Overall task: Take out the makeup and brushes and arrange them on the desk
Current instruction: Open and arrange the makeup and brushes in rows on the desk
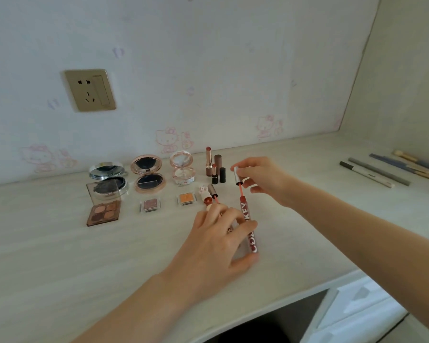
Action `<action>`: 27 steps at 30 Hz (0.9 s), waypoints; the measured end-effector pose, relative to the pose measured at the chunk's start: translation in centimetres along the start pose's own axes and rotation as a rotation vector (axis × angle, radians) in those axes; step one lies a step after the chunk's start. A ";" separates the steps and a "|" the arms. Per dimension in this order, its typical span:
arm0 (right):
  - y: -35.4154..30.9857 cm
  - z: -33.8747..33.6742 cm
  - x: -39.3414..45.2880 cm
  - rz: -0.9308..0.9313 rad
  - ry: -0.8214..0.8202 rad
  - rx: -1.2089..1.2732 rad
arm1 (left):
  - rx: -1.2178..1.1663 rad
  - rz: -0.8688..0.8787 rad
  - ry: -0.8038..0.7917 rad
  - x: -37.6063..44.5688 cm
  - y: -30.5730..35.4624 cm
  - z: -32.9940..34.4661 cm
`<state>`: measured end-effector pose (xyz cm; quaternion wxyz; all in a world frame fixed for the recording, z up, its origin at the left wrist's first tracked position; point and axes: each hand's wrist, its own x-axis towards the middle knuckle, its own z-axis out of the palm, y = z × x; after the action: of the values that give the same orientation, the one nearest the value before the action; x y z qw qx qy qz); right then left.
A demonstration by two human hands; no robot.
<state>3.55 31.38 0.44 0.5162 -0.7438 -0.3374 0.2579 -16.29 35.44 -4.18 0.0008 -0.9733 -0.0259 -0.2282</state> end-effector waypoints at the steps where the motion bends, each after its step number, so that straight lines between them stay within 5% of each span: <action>1: -0.1 0.1 0.3 0.008 0.006 -0.022 | 0.009 -0.002 -0.001 0.0 -0.1 0.0; 27: 0.5 4.0 3.9 -0.104 0.090 -0.546 | -0.070 -0.116 -0.081 0.2 -0.5 1.0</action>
<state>3.23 36.61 -1.47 0.3235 -0.8479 -0.4087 0.0971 -15.72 35.99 -4.97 -0.0474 -0.9780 -0.0744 -0.1889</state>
